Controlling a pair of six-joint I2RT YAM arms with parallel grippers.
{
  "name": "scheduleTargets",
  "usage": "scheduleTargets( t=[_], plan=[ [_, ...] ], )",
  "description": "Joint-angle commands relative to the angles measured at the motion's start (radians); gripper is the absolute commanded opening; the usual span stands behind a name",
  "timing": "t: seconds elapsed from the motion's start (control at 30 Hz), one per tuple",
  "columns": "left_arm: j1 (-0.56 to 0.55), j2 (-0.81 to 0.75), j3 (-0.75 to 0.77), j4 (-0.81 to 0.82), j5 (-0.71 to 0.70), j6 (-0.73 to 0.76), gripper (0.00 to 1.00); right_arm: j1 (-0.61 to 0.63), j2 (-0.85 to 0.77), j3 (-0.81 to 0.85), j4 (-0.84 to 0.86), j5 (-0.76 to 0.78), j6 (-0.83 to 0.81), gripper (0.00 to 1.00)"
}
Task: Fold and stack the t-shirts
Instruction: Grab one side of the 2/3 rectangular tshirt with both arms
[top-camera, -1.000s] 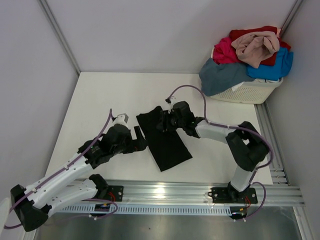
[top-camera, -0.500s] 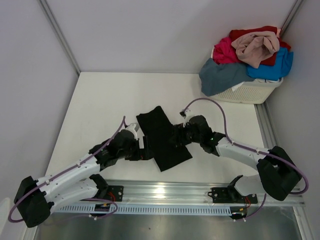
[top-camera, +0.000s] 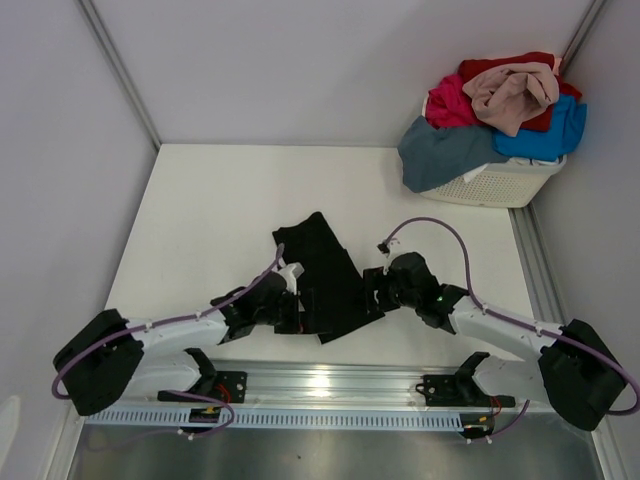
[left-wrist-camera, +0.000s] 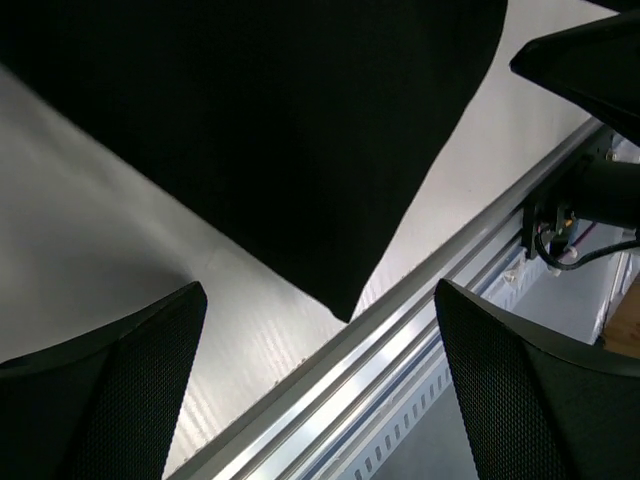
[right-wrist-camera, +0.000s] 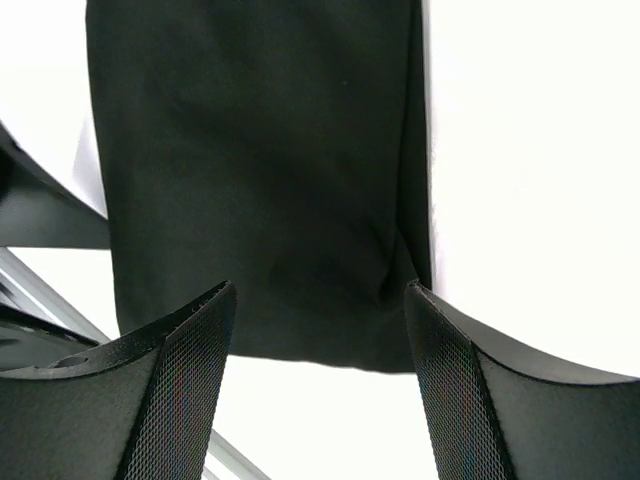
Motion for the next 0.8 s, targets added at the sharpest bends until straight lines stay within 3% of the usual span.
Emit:
scheduleTargets(
  t=[0.0, 0.27, 0.4, 0.5, 0.6, 0.77],
  plan=[
    [-0.034, 0.085, 0.021, 0.201, 0.082, -0.031, 0.99, 0.01, -0.051, -0.025, -0.07, 0.043, 0.035, 0.72],
    [-0.092, 0.261, 0.043, 0.313, 0.126, -0.091, 0.99, 0.016, -0.124, -0.097, -0.079, 0.06, 0.095, 0.67],
    [-0.094, 0.269, 0.015, 0.339, 0.139, -0.107, 0.97, 0.018, -0.123, -0.14, -0.027, 0.05, 0.126, 0.54],
    [-0.094, 0.247, 0.004, 0.321, 0.127, -0.111, 0.93, 0.018, -0.109, -0.161, 0.018, 0.043, 0.138, 0.3],
    [-0.094, 0.209, -0.003, 0.273, 0.105, -0.105, 0.85, 0.018, -0.083, -0.158, 0.061, 0.043, 0.133, 0.15],
    [-0.094, 0.169, 0.0, 0.235, 0.105, -0.087, 0.72, 0.018, -0.055, -0.16, 0.091, 0.029, 0.126, 0.11]
  ],
)
